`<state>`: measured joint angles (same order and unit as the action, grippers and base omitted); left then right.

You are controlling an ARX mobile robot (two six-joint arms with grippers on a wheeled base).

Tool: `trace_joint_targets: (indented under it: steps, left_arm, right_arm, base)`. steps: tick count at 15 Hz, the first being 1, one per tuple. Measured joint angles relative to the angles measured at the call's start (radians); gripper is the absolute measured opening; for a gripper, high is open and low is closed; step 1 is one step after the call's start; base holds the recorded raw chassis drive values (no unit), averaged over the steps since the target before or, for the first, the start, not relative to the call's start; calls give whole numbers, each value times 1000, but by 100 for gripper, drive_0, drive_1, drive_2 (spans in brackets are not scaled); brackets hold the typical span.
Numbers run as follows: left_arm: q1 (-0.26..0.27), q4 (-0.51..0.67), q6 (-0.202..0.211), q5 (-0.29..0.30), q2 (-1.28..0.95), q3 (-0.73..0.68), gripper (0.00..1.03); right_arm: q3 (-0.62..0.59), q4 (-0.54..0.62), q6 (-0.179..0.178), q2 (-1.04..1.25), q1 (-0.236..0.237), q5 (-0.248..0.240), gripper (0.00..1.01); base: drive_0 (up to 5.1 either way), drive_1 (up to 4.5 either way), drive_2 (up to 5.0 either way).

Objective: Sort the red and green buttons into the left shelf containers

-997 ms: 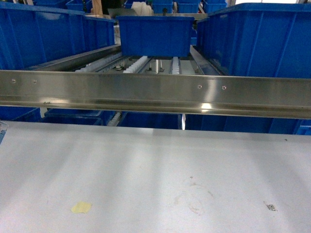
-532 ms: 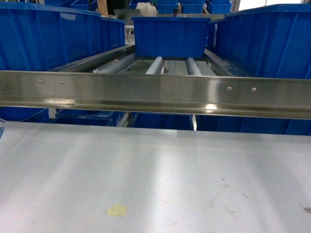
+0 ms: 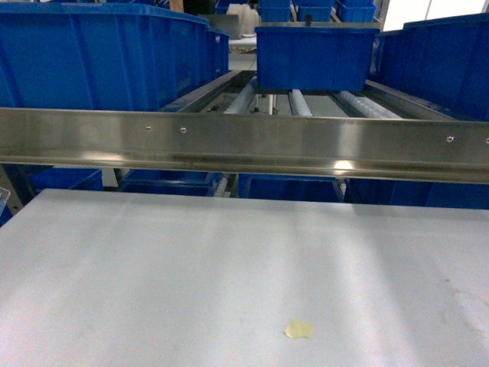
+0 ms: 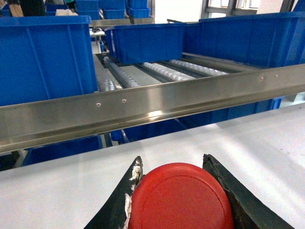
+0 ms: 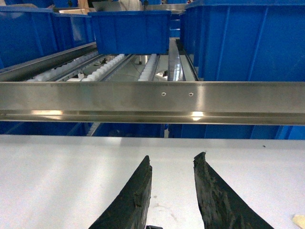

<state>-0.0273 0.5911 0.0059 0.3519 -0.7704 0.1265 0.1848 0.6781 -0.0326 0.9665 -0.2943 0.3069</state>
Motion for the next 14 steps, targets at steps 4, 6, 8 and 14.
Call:
trace_joint_targets:
  steps: [4,6,8,14]
  left_arm:
    - [0,0,0,0,0,0,31]
    - [0,0,0,0,0,0,31]
    - [0,0,0,0,0,0,31]
    - [0,0,0,1,3,0,31]
  right_arm:
    - [0,2,0,0,0,0,26]
    - [0,3,0,0,0,0,26]
    - [0,2,0,0,0,0,26]
    - [-1,5,0,-2,0,0,26]
  base:
    - [-485,161,333]
    - [-498,114,336]
    - [-498,114,336]
    - [-498,114,336]
